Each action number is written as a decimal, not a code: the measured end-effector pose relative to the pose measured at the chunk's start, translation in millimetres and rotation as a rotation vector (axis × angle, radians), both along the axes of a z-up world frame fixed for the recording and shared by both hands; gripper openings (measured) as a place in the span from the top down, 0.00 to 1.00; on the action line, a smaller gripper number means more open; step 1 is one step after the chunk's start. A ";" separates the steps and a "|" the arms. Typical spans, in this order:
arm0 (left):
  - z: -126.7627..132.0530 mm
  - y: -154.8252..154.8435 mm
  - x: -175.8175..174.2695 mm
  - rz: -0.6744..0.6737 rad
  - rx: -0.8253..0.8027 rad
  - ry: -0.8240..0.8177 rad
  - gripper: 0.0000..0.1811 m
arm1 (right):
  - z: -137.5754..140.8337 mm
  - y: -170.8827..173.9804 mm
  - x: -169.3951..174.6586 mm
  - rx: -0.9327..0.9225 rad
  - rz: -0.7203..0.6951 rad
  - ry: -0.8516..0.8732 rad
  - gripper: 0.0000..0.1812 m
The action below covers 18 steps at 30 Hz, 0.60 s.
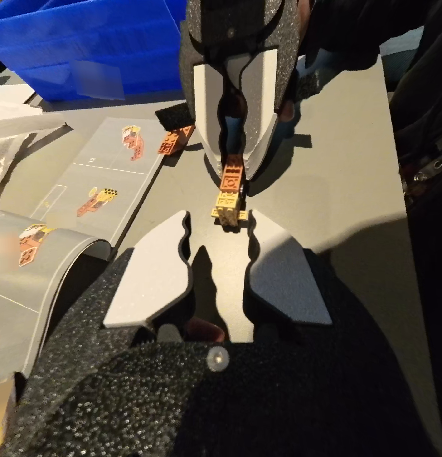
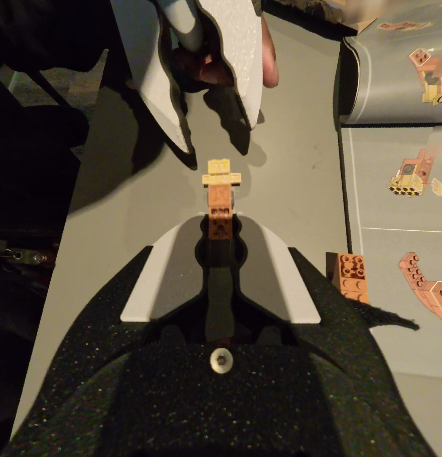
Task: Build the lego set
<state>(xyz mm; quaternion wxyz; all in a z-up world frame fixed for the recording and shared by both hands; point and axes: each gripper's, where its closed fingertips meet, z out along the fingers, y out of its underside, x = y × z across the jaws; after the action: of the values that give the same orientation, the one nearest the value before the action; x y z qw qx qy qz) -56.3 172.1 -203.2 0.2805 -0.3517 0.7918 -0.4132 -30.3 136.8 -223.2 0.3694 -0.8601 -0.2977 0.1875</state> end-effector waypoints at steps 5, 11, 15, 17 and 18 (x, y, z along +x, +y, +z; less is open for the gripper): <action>0.6 0.4 0.6 -0.001 -0.002 -0.003 0.76 | 0.9 -1.4 0.5 0.002 0.000 0.009 0.88; 14.8 7.0 5.7 0.026 -0.025 -0.103 0.76 | 11.8 -7.4 2.9 0.038 0.014 0.042 0.85; 42.5 19.4 20.2 0.107 -0.082 -0.282 0.80 | 30.7 -14.3 3.8 0.142 0.045 0.102 0.84; 54.7 26.0 28.7 0.153 -0.106 -0.371 0.82 | 40.1 -16.9 5.8 0.210 0.051 0.128 0.84; 58.1 29.3 32.9 0.175 -0.110 -0.408 0.83 | 44.9 -18.3 6.5 0.243 0.054 0.148 0.84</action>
<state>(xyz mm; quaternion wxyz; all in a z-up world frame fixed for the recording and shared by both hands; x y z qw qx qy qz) -23.5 201.4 -145.1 0.4499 -0.3431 0.6614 -0.4924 -23.8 118.6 -178.3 0.4867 -0.7845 -0.3132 0.2227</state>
